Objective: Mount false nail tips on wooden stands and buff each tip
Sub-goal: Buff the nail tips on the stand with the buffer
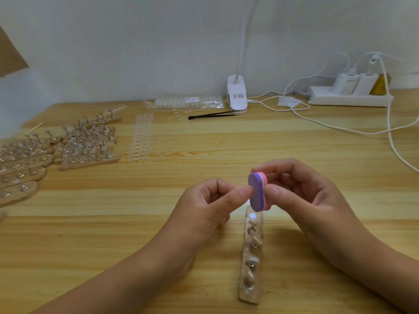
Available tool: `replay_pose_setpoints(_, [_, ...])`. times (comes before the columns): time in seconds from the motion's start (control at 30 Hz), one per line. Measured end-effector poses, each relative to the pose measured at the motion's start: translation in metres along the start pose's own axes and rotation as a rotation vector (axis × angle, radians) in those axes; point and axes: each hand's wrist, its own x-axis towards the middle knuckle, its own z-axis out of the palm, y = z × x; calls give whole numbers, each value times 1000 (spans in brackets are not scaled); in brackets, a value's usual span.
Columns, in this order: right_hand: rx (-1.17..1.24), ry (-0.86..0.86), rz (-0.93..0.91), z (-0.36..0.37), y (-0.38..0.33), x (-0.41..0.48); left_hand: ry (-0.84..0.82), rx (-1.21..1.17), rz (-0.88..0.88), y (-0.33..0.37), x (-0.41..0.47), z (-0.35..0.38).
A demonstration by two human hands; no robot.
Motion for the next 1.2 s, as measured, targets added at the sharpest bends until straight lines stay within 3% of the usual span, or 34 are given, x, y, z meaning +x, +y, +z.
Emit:
replay_pose_setpoints(0.5, [-2,28,-10,1,-1,3,-30,34,41,-1,-1,2])
replay_pose_setpoints(0.63, [59,-35,28,2,-2,-2,8,-28,1,-1,3,-2])
replay_pose_setpoints(0.77, [87,52,3,3,0,-1,18,-8,2,-3,5,-2])
replay_pose_setpoints(0.9, [80,-51,62,6,-2,-3,16,-29,-6,-3,5,-2])
replay_pose_setpoints(1.03, [98,75,7,4,-2,0,16,-48,-17,-3,5,-2])
replay_pose_setpoints(1.13, [59,-55,61,6,-2,-3,12,-47,-20,-3,5,-3])
replay_pose_setpoints(1.2, [52,7,29,6,-2,-2,5,-33,-17,-3,5,-3])
